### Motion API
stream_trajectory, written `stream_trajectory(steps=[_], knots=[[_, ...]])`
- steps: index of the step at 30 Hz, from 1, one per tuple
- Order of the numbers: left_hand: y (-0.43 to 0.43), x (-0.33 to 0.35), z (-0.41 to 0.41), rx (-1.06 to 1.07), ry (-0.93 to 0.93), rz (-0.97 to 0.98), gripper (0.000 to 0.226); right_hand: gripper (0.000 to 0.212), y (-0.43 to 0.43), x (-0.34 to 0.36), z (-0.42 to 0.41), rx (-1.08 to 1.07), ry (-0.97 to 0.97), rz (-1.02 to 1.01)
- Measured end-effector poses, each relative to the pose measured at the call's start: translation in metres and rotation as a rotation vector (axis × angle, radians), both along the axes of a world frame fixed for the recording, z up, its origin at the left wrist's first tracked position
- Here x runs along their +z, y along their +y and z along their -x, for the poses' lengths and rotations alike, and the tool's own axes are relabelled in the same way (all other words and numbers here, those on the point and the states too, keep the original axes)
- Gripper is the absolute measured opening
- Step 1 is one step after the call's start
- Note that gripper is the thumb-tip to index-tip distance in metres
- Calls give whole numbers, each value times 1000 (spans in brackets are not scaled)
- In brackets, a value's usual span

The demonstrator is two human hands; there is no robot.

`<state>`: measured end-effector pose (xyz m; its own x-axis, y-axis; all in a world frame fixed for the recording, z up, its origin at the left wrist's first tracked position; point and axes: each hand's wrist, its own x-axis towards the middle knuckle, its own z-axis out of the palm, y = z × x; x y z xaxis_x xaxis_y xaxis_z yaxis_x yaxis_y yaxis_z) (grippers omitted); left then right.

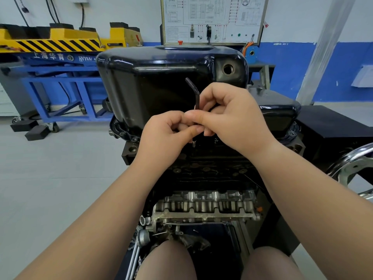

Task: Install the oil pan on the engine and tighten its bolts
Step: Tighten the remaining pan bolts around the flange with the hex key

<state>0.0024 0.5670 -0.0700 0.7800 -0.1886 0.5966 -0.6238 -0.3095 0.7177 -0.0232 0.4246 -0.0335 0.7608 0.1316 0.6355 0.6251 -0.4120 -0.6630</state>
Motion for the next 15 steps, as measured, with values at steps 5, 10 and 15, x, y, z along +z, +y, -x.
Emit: stream_trajectory(steps=[5, 10, 15], knots=[[1, 1, -1, -35, 25, -3, 11, 19, -4, 3, 2, 137, 99, 4], [-2, 1, 0, -51, 52, 34, 10, 12, 0, 2, 2, 75, 82, -57], [-3, 0, 1, 9, 16, 33, 8, 6, 3, -3, 2, 57, 51, -120]])
